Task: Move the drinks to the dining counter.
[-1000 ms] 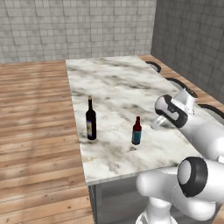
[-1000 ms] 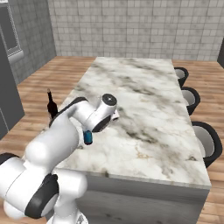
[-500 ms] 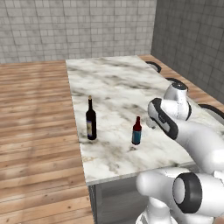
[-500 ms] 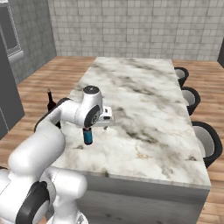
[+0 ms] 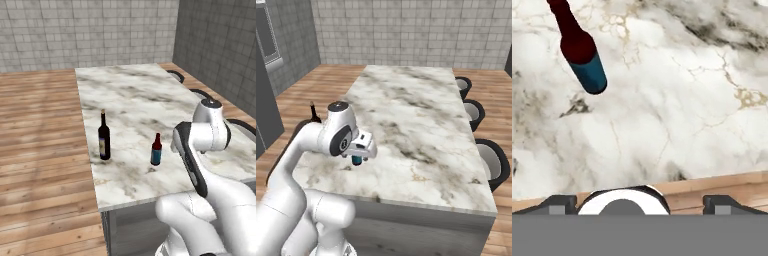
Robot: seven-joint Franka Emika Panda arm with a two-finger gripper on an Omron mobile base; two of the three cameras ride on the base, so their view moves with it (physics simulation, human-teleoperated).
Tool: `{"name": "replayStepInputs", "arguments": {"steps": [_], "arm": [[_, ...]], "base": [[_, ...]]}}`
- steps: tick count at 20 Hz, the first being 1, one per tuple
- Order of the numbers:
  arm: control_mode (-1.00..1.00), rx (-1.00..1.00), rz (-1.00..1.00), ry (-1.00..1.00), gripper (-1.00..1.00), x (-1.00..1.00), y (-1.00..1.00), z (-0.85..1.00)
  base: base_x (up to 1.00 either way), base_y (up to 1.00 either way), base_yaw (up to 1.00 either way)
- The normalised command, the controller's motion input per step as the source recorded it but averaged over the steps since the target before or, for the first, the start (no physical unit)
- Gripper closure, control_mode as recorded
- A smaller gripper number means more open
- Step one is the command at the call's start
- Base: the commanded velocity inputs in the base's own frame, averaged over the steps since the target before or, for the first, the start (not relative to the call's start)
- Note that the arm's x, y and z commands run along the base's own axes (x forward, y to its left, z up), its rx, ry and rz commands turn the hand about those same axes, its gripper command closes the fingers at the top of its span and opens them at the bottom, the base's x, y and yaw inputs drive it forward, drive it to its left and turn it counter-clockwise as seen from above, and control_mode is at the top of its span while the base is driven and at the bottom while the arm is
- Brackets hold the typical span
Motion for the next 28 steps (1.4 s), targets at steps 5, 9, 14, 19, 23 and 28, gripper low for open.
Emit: {"name": "replayStepInputs", "arguments": {"steps": [5,9,14,19,23,28], "arm": [[-1.00,0.00,-0.05,-0.11,-1.00,-0.69,0.58,0.40],[-1.00,0.00,0.00,-0.21,-1.00,-0.46,0.64,0.49],[-1.00,0.00,0.01,-0.15,-1.00,-0.32,0.37,0.27],[-1.00,0.00,0.00,0.00,-1.00,0.00,0.00,0.00],[-1.00,0.00,0.00,0.00,-1.00,0.00,0.00,0.00],[1.00,0.00,0.00,0.00,-1.00,0.00,0.00,0.00]], "base": [[0.00,0.00,0.00],[0.00,0.00,0.00],[0.00,0.00,0.00],[0.00,0.00,0.00],[0.00,0.00,0.00],[-0.23,0.09,0.01]]}}
